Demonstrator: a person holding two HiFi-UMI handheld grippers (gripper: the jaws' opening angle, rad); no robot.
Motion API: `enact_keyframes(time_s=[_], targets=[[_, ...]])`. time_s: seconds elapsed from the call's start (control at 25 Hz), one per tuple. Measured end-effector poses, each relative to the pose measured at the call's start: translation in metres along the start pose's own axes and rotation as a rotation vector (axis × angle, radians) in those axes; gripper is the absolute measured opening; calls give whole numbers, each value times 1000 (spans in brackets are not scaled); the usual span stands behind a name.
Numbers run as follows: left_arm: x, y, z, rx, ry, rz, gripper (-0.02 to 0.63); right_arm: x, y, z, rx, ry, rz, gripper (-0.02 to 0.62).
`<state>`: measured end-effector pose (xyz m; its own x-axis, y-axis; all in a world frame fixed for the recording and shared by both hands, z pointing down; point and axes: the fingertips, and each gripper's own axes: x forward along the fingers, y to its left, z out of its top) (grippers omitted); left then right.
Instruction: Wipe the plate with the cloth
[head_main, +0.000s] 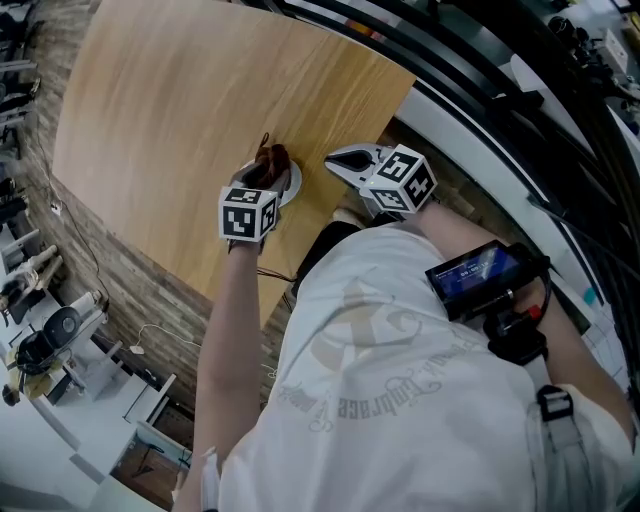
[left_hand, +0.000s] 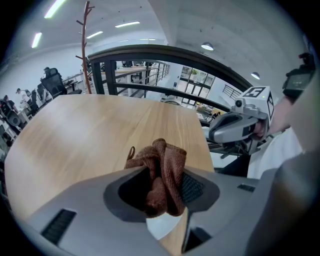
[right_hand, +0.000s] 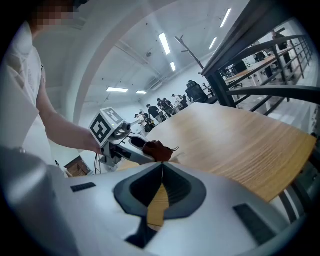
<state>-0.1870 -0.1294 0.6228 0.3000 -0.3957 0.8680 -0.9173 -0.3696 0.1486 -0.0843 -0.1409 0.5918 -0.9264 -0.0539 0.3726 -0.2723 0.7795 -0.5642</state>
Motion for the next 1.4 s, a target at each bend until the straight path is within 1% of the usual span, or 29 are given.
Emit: enact_keyframes(time_s=[0.24, 0.36, 0.48, 0.56, 0.64, 0.76, 0.88, 0.92, 1.0, 1.08, 1.16, 1.24, 1.4], targets=[[-2, -23, -4, 26, 14, -63, 169, 8, 5, 3, -2, -7, 19, 15], [-1, -34, -11, 25, 27, -94, 170, 7, 7, 1, 0, -3, 17, 15], [-1, -38, -21, -9, 18, -96, 169, 6, 7, -3, -4, 1, 17, 15], [-5, -35, -28, -33, -6, -74, 170, 6, 8, -6, -8, 5, 19, 15], [-14, -30, -31, -65, -45, -43, 170, 4, 11, -8, -9, 11, 18, 15], [-26, -33, -37, -116, -105, 4, 170, -8, 15, -12, -19, 9, 13, 15], [-31, -30, -46, -103, -140, 48, 170, -6, 13, -5, -50, 9, 8, 15], [-42, -28, -52, -97, -152, 57, 169, -3, 22, 1, -64, 10, 4, 15], [-77, -25, -65, -96, -190, 70, 170, 3, 52, 18, -98, 10, -3, 15], [-110, -23, -74, -106, -243, 81, 169, 7, 80, 34, -137, 5, -8, 15], [-131, -21, -81, -119, -300, 94, 170, 12, 98, 43, -178, -4, -3, 15], [-145, -16, -87, -143, -366, 114, 169, 19, 109, 49, -211, -20, 14, 15], [-174, 7, -99, -221, -494, 161, 170, 35, 133, 69, -238, -60, 67, 15]])
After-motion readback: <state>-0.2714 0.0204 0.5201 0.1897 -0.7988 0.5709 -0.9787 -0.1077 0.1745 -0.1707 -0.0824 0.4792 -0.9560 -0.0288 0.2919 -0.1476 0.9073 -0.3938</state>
